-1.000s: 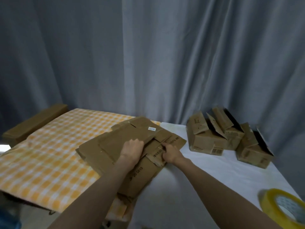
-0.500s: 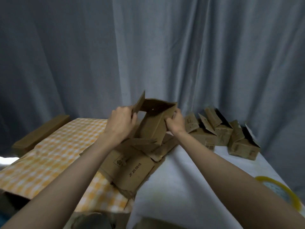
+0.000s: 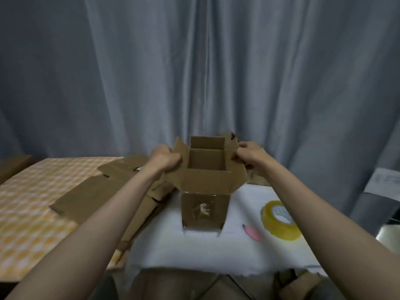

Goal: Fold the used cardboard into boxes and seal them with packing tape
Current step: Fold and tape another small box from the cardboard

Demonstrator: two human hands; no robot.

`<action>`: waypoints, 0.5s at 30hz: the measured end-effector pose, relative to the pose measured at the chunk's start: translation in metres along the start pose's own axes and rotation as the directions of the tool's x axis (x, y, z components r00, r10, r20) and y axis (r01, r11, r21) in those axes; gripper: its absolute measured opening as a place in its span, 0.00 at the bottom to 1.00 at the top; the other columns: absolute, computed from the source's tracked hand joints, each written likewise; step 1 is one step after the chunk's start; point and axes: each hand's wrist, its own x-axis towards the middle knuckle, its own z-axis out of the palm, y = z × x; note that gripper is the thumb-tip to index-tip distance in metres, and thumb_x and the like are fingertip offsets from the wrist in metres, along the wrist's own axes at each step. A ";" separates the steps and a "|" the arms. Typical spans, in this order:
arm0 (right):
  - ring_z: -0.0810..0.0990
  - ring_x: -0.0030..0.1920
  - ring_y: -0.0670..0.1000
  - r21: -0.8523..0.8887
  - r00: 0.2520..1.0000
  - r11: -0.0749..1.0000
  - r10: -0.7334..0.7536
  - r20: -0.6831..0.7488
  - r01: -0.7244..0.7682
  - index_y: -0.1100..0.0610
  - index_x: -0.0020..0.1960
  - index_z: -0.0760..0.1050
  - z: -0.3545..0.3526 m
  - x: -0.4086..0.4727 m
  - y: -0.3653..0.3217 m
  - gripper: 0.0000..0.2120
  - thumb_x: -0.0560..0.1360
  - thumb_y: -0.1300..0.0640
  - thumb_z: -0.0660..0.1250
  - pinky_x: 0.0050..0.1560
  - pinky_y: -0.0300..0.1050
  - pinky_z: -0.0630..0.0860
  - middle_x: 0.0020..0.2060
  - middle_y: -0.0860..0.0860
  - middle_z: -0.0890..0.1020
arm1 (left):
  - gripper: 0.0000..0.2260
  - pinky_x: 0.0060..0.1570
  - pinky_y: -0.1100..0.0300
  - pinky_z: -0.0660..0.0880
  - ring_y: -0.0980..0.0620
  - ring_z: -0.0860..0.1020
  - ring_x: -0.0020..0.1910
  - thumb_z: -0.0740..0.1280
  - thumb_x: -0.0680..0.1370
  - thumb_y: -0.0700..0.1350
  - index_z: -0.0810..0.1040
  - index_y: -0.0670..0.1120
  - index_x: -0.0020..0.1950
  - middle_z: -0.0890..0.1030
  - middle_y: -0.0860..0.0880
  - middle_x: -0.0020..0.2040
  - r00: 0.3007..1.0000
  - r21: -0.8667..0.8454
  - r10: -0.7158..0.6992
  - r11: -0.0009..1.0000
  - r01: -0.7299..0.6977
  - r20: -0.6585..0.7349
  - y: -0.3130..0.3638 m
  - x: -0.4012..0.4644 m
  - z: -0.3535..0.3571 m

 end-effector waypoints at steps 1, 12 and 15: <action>0.78 0.24 0.46 0.031 1.000 0.999 0.029 0.007 -0.029 0.58 0.53 0.78 -0.004 -0.001 0.009 0.10 0.78 0.65 0.60 0.20 0.33 0.68 0.29 0.51 0.78 | 0.08 0.40 0.55 0.73 0.40 0.80 0.47 0.68 0.77 0.43 0.78 0.42 0.39 0.81 0.38 0.44 0.999 -0.020 -0.026 0.999 0.027 0.030 -0.002 0.000 0.008; 0.79 0.39 0.52 0.307 0.988 0.939 0.139 0.072 -0.155 0.55 0.45 0.75 0.015 0.007 0.057 0.10 0.80 0.65 0.58 0.38 0.45 0.76 0.38 0.53 0.80 | 0.11 0.47 0.52 0.79 0.46 0.83 0.44 0.69 0.78 0.48 0.84 0.40 0.49 0.85 0.43 0.45 0.984 -0.193 -0.137 0.969 0.157 0.114 -0.032 0.004 0.043; 0.80 0.37 0.52 0.391 0.983 0.903 0.173 0.057 -0.181 0.55 0.45 0.74 0.023 0.007 0.069 0.09 0.79 0.65 0.59 0.38 0.45 0.77 0.37 0.54 0.80 | 0.09 0.42 0.56 0.74 0.46 0.81 0.45 0.69 0.78 0.48 0.81 0.41 0.47 0.84 0.41 0.48 0.986 -0.218 -0.137 0.964 0.155 0.094 -0.042 0.004 0.049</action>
